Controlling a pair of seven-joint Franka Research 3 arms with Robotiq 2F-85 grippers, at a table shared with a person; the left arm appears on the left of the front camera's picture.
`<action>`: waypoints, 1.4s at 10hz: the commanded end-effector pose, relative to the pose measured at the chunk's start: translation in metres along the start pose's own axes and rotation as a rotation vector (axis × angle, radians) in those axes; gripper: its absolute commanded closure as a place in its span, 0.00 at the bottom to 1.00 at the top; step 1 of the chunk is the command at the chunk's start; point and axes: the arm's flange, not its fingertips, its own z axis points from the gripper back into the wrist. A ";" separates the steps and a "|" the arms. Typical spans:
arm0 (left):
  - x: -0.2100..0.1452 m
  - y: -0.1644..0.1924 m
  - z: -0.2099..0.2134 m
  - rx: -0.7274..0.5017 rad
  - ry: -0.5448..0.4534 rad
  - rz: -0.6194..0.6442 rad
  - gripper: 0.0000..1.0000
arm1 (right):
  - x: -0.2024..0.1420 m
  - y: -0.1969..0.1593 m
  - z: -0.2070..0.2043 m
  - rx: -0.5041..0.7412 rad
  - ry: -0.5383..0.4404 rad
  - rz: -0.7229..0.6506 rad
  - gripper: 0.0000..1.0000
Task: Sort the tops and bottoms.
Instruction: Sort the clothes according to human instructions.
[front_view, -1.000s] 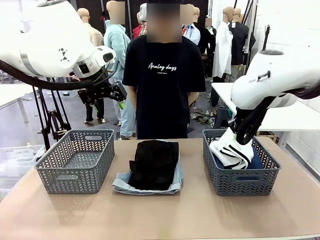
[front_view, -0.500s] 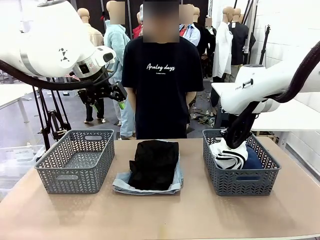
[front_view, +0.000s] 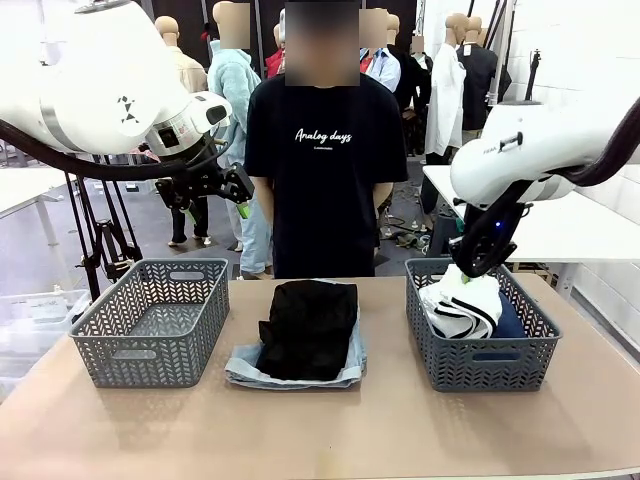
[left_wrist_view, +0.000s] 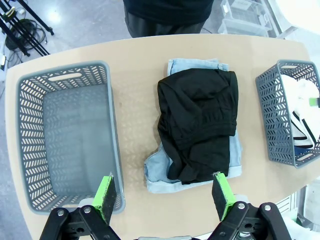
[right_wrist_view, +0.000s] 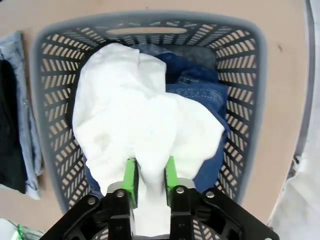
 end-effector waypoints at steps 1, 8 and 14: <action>0.001 0.002 0.001 -0.001 -0.008 0.002 0.00 | -0.013 -0.004 0.014 -0.025 -0.030 -0.039 0.11; 0.001 0.002 0.001 -0.001 -0.008 0.002 0.00 | -0.015 -0.007 0.033 -0.014 -0.045 -0.022 0.00; 0.001 0.002 0.001 -0.001 -0.008 0.002 0.00 | -0.015 -0.007 0.033 -0.014 -0.045 -0.022 0.00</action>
